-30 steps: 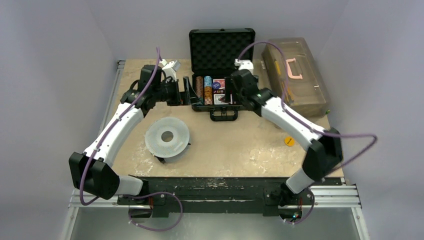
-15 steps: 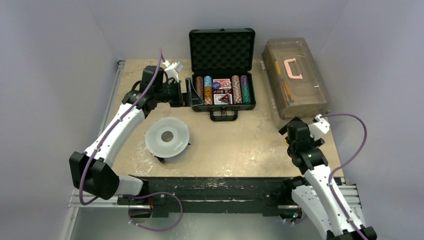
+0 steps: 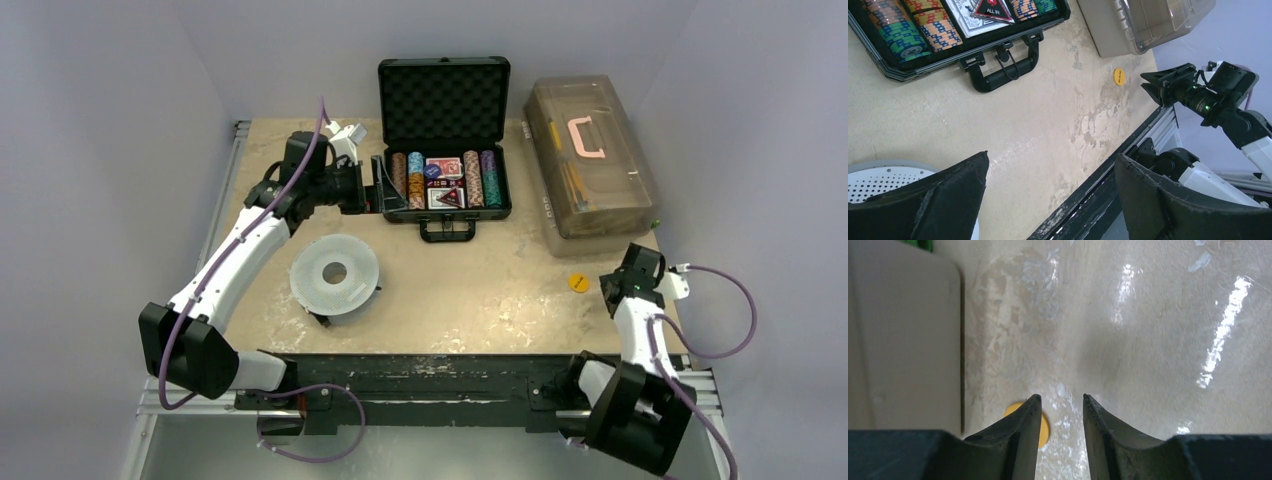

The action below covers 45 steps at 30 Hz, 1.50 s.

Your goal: Pack up texas hold em set

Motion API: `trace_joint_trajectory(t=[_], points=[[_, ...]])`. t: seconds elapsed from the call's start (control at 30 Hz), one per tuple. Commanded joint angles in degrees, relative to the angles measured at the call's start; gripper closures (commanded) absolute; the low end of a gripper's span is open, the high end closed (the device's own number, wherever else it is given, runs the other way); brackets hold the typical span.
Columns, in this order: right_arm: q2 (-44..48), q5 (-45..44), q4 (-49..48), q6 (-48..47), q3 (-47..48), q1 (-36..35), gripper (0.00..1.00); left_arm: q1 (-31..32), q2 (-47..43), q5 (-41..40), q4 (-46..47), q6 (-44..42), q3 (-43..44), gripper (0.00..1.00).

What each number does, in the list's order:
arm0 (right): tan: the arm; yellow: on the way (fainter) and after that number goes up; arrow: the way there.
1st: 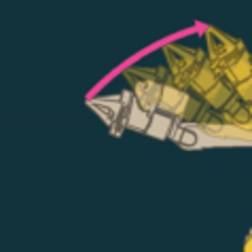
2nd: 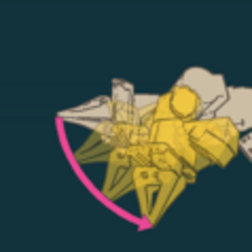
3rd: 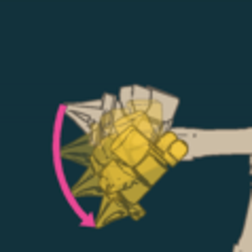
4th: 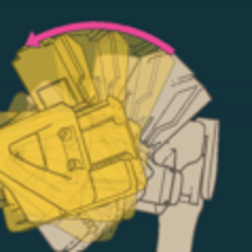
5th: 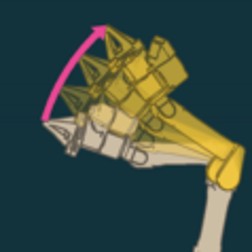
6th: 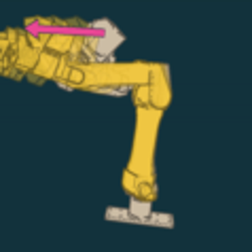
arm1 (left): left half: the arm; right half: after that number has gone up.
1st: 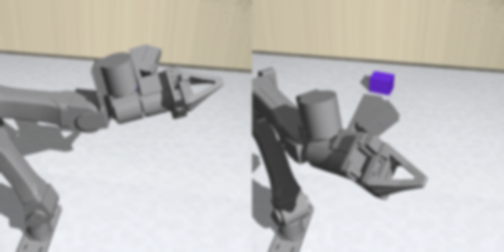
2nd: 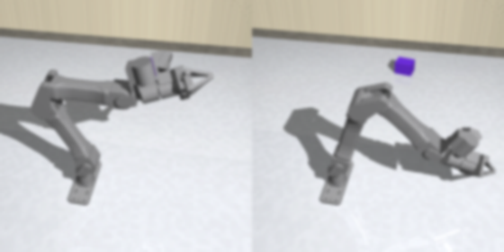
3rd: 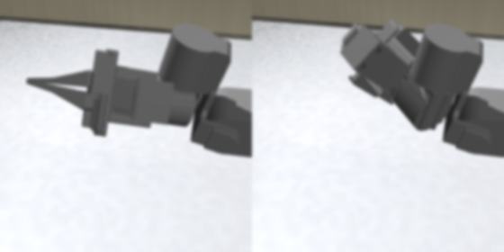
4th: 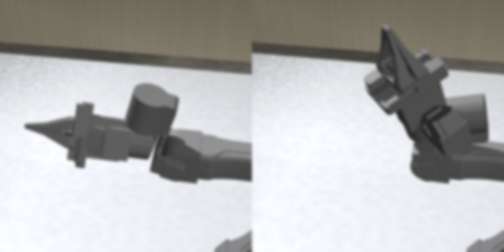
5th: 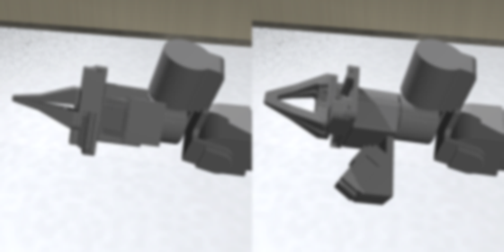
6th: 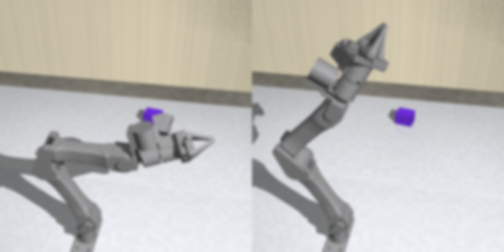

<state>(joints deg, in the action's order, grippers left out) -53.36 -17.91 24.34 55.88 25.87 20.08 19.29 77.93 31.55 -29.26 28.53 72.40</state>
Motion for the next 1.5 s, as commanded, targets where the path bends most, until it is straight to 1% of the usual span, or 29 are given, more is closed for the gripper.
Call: trace_joint_trajectory(t=[0.0,0.07,0.13,0.23,0.3,0.47,0.6,0.67,0.73,0.83,0.93,1.07,1.17,1.23,1.27,1.3,1.33,1.4,1.43,1.47], points=[[-6.4,10.8,-15.1,-5.0,-1.6,7.2,0.68,0.2,0.1,1.7,1.7,0.5,0.6,0.07],[-9.6,14.0,-18.1,-6.1,-1.4,7.6,0.7,0.2,0.2,2.0,1.8,0.6,0.6,0.07],[-11.9,16.5,-19.2,-8.0,-1.2,7.5,0.74,0.2,0.4,2.1,1.9,0.8,0.6,0.07],[-12.3,17.7,-21.0,-8.4,-3.2,7.5,0.79,0.2,0.5,2.4,2.0,0.9,0.6,0.07],[-12.2,20.0,-21.3,-8.1,-4.3,7.5,0.79,0.1,0.5,2.4,2.0,0.9,0.6,0.07],[-14.0,21.1,-21.7,-8.8,-5.0,7.5,0.79,0.1,0.7,2.4,2.0,0.9,0.5,0.07],[-15.9,25.8,-22.5,-7.0,-6.6,7.4,0.81,0.1,1.0,2.6,2.1,1.1,0.4,0.07],[-14.8,27.7,-22.4,-5.8,-7.8,6.7,0.82,0.1,1.1,2.6,2.1,1.1,0.4,0.07],[-13.1,27.3,-22.6,-5.0,-8.7,4.0,0.82,0.1,1.0,2.6,2.1,1.1,0.5,0.07],[-11.7,26.1,-21.7,-2.8,-8.9,-2.0,0.82,0.1,1.1,2.6,2.2,1.1,0.5,0.07],[-9.8,26.8,-21.0,1.4,-9.9,-6.5,0.82,0.1,1.4,2.6,2.2,1.1,0.5,0.07],[-5.1,25.4,-19.9,6.5,-11.1,-14.2,0.82,0.1,1.6,2.7,2.2,1.1,0.4,0.07],[-2.2,23.9,-17.0,6.7,-10.3,-18.6,0.82,0.1,1.5,2.7,2.2,1.2,0.5,0.07],[-0.5,21.9,-13.4,4.6,-9.0,-19.6,0.8,0.1,1.6,2.7,2.2,1.2,0.4,0.07],[0.3,20.9,-9.7,3.0,-8.1,-21.1,0.78,0.1,1.7,2.8,2.2,1.2,0.4,0.07],[1.1,19.5,-7.0,1.3,-7.1,-21.5,0.72,0.2,1.8,2.9,2.2,1.2,0.4,0.07],[1.8,18.5,-4.7,-0.9,-6.3,-21.8,0.59,0.2,1.8,3.0,2.2,1.2,0.4,0.07],[2.0,18.0,-0.2,-5.1,-3.9,-22.2,0.31,0.3,2.1,3.2,2.4,1.4,0.3,0.07],[1.4,17.3,2.2,-6.6,-2.3,-22.8,0.21,0.3,2.2,3.4,2.6,1.6,0.2,0.07],[0.5,16.6,4.3,-8.0,-0.8,-23.5,0.14,0.2,2.2,3.8,2.7,1.8,0.2,0.07]])
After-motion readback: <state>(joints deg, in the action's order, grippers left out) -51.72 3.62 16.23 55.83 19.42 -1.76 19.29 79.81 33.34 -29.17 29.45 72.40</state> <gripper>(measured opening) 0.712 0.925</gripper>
